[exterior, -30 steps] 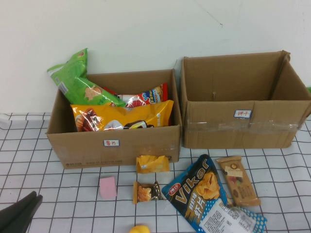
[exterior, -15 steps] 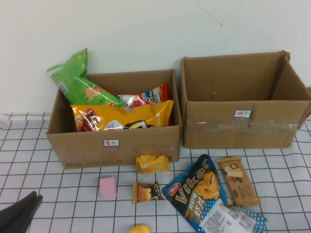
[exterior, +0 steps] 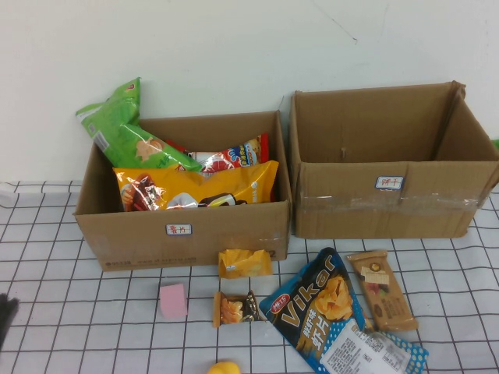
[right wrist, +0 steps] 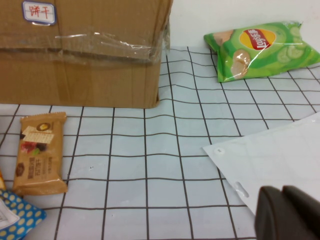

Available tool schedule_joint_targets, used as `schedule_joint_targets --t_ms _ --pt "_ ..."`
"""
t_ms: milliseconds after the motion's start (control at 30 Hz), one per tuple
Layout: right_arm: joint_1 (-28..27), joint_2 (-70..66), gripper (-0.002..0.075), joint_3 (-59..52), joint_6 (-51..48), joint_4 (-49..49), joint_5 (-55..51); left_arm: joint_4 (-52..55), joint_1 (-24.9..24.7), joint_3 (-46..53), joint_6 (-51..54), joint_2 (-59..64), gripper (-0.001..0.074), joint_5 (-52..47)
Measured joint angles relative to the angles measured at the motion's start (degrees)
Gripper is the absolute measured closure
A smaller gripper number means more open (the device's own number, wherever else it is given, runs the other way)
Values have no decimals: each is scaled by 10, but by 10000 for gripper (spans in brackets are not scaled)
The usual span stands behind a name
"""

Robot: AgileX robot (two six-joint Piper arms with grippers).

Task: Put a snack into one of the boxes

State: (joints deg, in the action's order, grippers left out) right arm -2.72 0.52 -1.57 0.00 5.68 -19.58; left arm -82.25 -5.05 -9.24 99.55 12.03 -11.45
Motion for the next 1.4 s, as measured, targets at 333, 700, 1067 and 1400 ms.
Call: schedule_joint_targets --t_ms 333,700,1067,1400 --pt "0 0 727 0 0 -1 0 623 43 0 -781 -51 737 -40" --pt "0 0 727 0 0 -1 0 782 76 97 -990 -126 737 67" --pt "0 0 727 0 0 -1 0 808 48 107 -1009 -126 737 3" --pt "0 0 727 0 -3 -1 0 807 12 107 -1006 -126 736 -61"
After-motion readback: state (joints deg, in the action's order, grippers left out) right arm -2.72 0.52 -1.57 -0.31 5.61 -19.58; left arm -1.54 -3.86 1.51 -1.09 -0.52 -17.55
